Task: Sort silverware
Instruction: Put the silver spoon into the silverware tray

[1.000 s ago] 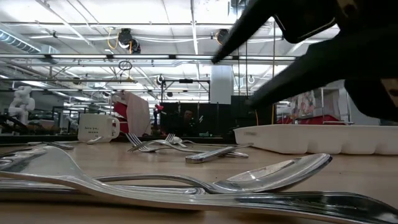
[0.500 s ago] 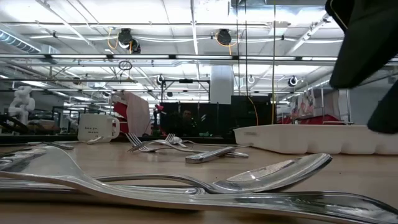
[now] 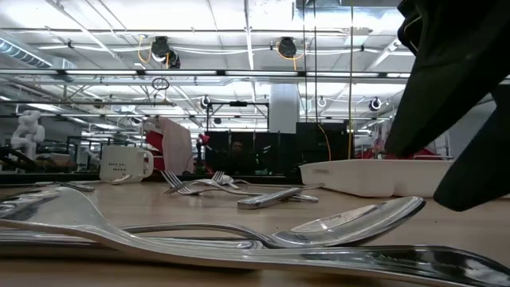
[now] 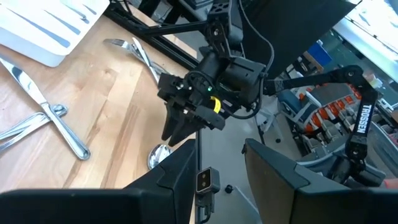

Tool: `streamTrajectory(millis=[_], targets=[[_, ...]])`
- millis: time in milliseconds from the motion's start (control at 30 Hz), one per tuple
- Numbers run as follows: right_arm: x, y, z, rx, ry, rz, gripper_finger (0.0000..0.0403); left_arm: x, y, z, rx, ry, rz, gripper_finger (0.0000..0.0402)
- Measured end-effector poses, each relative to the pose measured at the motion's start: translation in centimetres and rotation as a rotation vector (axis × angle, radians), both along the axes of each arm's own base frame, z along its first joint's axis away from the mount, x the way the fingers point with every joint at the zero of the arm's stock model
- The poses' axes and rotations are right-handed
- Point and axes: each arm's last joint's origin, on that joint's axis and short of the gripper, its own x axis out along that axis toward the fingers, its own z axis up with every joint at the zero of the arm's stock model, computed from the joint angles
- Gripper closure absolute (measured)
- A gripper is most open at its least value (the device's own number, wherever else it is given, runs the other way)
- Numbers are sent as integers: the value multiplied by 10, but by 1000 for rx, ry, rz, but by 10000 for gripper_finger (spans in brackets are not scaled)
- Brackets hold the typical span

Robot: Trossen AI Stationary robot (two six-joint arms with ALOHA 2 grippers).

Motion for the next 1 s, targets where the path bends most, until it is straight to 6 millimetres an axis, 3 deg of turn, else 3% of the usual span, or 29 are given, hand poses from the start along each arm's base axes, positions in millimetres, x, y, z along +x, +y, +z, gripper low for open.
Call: streamTrajectory(millis=[267, 700, 1000], targets=[[7, 3, -19, 10, -13, 0, 270, 0, 0, 0, 3, -4, -2, 260], [15, -8, -21, -14, 4, -15, 274, 0, 0, 0, 26, -11, 3, 260], [19, -12, -21, -35, 29, 47, 372, 0, 0, 0, 36, -13, 4, 260]])
